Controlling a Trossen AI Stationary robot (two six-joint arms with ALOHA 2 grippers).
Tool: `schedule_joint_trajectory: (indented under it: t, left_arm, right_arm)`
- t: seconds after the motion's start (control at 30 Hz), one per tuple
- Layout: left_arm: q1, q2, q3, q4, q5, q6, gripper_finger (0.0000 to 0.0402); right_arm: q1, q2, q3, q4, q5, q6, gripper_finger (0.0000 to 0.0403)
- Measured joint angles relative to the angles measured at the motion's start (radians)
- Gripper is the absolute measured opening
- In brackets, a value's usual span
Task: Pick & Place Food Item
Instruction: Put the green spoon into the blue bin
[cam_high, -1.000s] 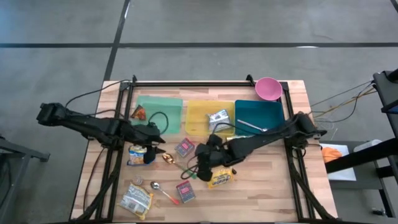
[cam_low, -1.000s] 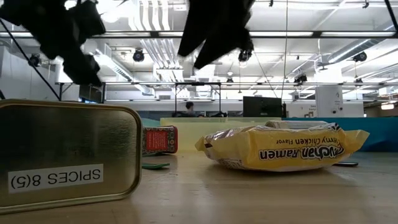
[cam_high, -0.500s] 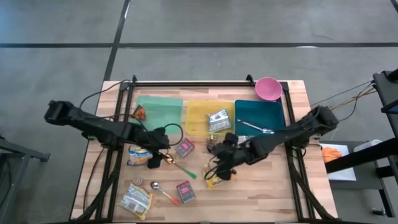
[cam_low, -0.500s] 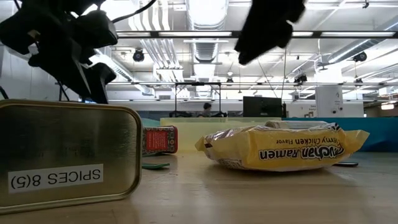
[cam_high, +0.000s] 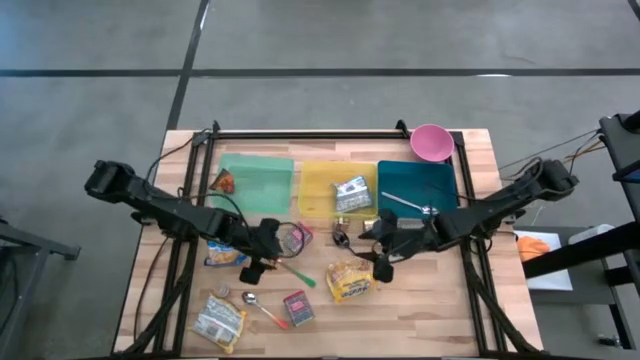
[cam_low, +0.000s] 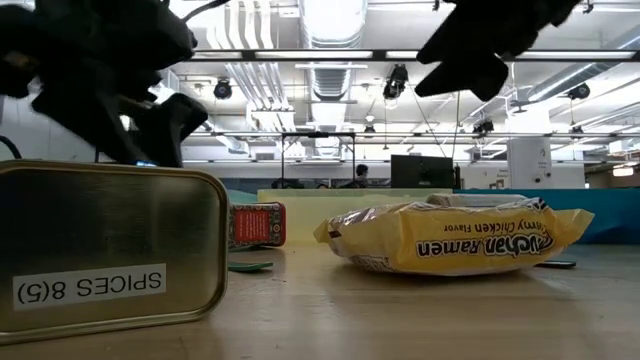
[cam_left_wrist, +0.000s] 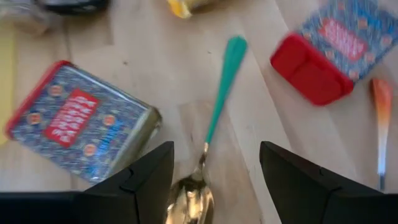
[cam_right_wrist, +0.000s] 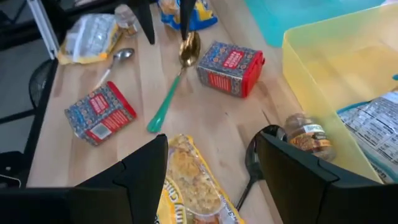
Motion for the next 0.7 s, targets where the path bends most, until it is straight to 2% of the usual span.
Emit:
schedule_joint_trajectory:
  t: [0.3, 0.7]
  left_arm:
    - [-0.017, 0.095, 0.018, 0.019, -0.007, 0.146, 0.0243]
    - [-0.014, 0.262, 0.064, 0.023, 0.018, 0.235, 0.0243]
  right_arm:
    - [-0.001, -0.053, -0.094, 0.037, 0.023, -0.011, 0.0242]
    - [-0.007, -0.053, -0.111, 0.055, 0.027, -0.037, 0.0242]
